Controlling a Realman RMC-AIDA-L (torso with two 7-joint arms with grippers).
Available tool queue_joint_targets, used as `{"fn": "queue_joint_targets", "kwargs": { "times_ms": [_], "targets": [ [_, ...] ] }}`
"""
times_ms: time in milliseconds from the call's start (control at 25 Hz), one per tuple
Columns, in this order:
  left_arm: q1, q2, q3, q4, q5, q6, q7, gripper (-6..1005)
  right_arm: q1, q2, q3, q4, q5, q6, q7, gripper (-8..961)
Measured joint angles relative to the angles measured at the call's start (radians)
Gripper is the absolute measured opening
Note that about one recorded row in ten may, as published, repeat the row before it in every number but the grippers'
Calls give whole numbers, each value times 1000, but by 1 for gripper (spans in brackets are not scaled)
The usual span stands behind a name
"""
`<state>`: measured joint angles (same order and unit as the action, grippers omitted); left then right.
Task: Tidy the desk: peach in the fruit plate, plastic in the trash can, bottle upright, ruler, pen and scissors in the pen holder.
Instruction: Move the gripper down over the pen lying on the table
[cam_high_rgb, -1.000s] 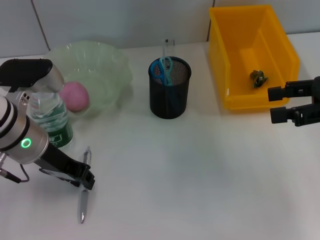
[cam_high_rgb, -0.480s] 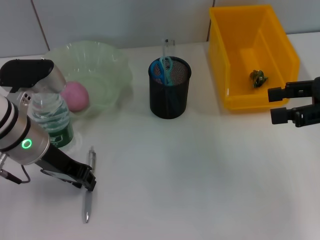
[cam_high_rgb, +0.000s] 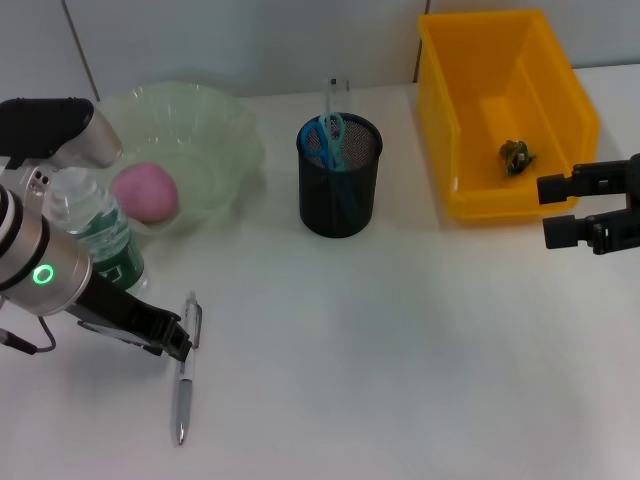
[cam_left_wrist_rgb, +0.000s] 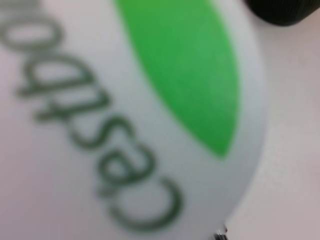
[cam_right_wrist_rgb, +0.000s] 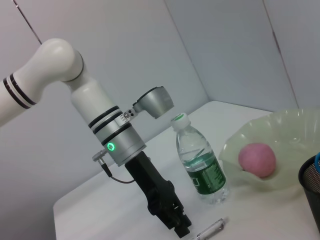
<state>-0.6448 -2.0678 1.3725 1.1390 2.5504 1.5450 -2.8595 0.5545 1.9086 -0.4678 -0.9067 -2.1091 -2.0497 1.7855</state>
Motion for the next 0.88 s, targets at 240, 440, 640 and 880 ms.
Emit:
{"fn": "queue_joint_targets", "kwargs": {
  "times_ms": [240,440,640,880],
  "targets": [
    [15,-3,20,21,-4,9,4,291,2,0,0,-11,0,0,10,831],
    [28,-4,39,41,-5,14,1,292,6,-1,0,-12,0,5,11,831],
    [42,-5,47,45,-5,17,-6,293,9,-3,0,-13,0,5,17,831],
    [54,-7,75,70,-26,27,-17,294,13,-4,0,-14,0,10,22,830]
  ]
}}
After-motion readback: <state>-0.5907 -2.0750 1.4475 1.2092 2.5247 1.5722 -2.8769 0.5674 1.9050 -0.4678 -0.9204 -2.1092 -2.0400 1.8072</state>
